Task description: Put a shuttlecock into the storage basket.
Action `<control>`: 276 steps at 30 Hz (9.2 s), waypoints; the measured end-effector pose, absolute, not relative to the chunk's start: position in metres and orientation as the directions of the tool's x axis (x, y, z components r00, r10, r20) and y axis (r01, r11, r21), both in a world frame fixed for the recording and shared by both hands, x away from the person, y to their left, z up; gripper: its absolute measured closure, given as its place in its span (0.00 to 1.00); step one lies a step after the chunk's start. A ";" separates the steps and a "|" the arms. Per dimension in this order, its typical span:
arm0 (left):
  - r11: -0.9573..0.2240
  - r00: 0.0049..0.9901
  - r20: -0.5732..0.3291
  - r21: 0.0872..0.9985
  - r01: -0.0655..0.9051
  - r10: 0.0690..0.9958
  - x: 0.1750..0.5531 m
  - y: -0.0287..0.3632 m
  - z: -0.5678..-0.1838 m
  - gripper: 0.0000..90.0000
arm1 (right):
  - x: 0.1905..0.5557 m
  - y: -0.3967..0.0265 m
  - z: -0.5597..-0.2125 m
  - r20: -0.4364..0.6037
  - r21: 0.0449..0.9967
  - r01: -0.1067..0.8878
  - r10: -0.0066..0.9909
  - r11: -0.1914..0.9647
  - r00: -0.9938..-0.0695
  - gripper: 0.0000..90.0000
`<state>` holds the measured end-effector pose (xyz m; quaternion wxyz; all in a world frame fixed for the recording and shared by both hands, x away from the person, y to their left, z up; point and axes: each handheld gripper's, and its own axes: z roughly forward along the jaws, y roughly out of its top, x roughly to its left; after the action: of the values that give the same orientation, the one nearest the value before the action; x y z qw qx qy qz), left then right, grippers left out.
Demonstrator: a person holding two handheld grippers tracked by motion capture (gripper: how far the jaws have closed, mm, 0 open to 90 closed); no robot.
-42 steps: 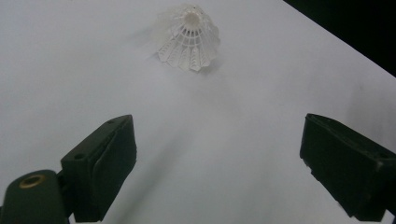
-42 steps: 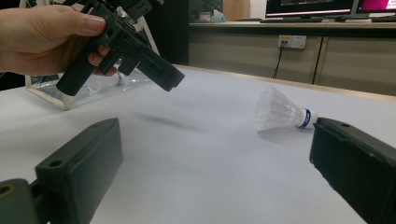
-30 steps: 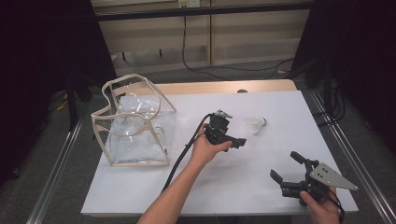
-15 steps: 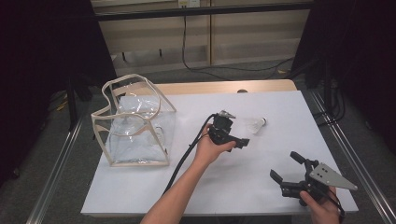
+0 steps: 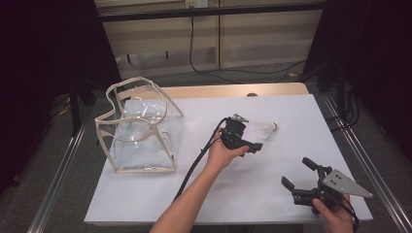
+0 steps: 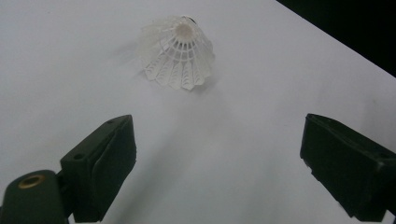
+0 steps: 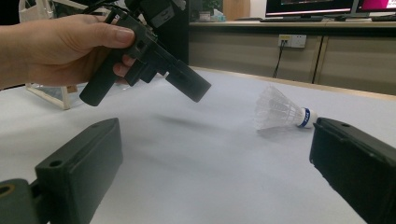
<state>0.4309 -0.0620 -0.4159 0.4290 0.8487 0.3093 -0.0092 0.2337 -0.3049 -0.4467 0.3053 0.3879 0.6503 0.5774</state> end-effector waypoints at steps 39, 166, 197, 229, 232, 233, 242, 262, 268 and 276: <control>-0.437 0.796 -0.277 0.716 0.544 0.538 0.443 -0.082 -0.429 0.12 | 0.234 -0.306 -0.446 0.048 0.988 0.149 0.858 0.034 -0.511 0.03; -0.371 0.806 -0.299 0.770 0.520 0.510 0.453 -0.094 -0.445 0.88 | 0.234 -0.306 -0.446 0.045 0.987 0.153 0.858 0.039 -0.511 0.03; -0.372 0.796 -0.300 0.761 0.532 0.525 0.463 -0.128 -0.449 1.00 | 0.234 -0.308 -0.447 0.051 0.988 0.150 0.855 0.031 -0.515 0.03; -0.440 0.843 -0.371 0.729 0.525 0.390 0.439 -0.071 -0.418 1.00 | 0.234 -0.306 -0.446 0.041 0.989 0.144 0.855 0.040 -0.518 0.03; -0.443 0.845 -0.376 0.728 0.523 0.379 0.437 -0.067 -0.416 1.00 | 0.234 -0.306 -0.446 0.041 0.989 0.145 0.854 0.041 -0.518 0.03; -0.446 0.845 -0.379 0.726 0.524 0.377 0.437 -0.066 -0.415 1.00 | 0.235 -0.306 -0.446 0.037 0.989 0.143 0.854 0.044 -0.519 0.03; -0.462 0.852 -0.378 0.721 0.516 0.362 0.433 -0.053 -0.409 1.00 | 0.234 -0.305 -0.446 0.039 0.989 0.144 0.854 0.043 -0.519 0.03; -0.492 0.861 -0.374 0.710 0.505 0.345 0.425 -0.025 -0.395 1.00 | 0.234 -0.305 -0.446 0.041 0.988 0.148 0.854 0.042 -0.518 0.03; -0.501 0.860 -0.362 0.703 0.505 0.358 0.425 -0.015 -0.392 1.00 | 0.234 -0.305 -0.446 0.039 0.988 0.147 0.854 0.044 -0.519 0.03; -0.508 0.855 -0.363 0.691 0.514 0.371 0.425 -0.003 -0.387 1.00 | 0.234 -0.305 -0.446 0.039 0.988 0.147 0.854 0.044 -0.518 0.03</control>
<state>0.4254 -0.0027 -0.3873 0.4248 0.8643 0.2559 -0.0845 0.2344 -0.3047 -0.4463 0.3072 0.3827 0.6538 0.5759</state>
